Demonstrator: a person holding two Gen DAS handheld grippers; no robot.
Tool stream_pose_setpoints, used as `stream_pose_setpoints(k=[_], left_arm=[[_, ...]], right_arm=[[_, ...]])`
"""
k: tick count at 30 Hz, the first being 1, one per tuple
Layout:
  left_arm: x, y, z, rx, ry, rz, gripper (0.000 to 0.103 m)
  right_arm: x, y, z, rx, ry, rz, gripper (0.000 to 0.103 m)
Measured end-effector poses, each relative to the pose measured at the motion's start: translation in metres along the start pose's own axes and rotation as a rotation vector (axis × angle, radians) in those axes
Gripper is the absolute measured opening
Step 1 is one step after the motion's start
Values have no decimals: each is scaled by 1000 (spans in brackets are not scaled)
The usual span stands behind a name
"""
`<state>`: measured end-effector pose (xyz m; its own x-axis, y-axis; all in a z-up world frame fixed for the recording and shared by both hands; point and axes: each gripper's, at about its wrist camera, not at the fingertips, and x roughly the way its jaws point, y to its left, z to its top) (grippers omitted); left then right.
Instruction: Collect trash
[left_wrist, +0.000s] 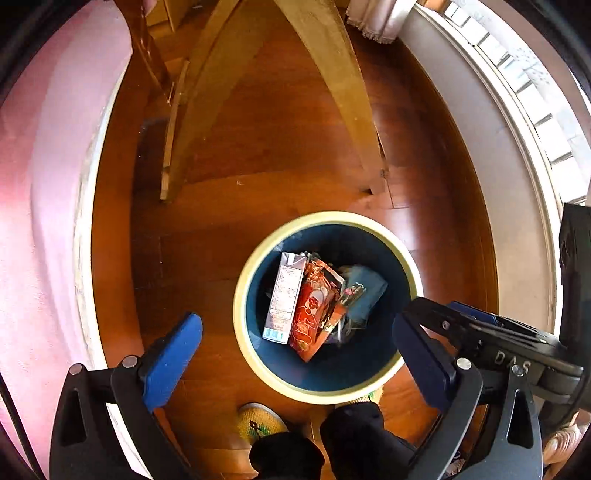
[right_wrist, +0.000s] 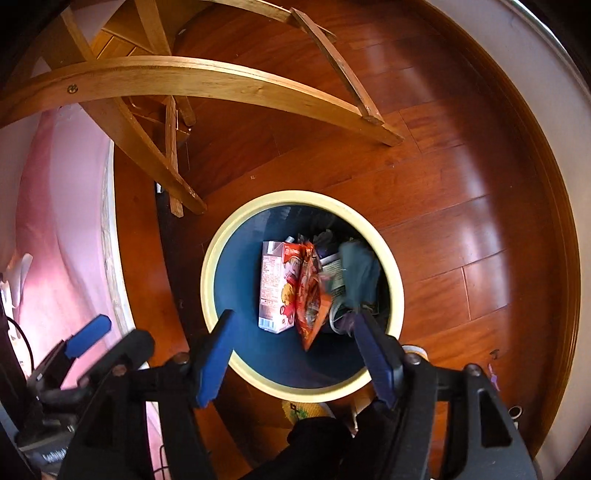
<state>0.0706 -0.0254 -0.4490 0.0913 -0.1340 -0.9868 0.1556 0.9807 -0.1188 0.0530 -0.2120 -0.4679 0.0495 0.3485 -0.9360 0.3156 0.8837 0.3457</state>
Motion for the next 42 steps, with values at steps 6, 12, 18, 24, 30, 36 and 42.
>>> stream_pose_setpoints(k=[6, 12, 18, 24, 30, 36, 42], left_arm=[[-12, 3, -4, -21, -43, 13, 102], [-28, -1, -7, -40, -31, 18, 102], [-65, -1, -15, -61, -58, 78, 102], [-112, 5, -16, -69, -73, 86, 102], [-173, 4, -13, -64, -122, 94, 102], [-229, 1, -6, -47, -157, 125, 102], [-285, -4, 1, -50, -190, 147, 102]], right_arm=[[-5, -5, -2, 4, -15, -10, 66], [-23, 2, -7, -12, -34, -18, 68], [-52, 14, -14, -18, -61, -18, 69], [-89, 31, -22, -15, -87, -20, 69], [-148, 55, -30, -35, -137, -18, 70], [-201, 78, -35, -64, -183, -27, 76], [-252, 103, -37, -128, -209, -20, 77]])
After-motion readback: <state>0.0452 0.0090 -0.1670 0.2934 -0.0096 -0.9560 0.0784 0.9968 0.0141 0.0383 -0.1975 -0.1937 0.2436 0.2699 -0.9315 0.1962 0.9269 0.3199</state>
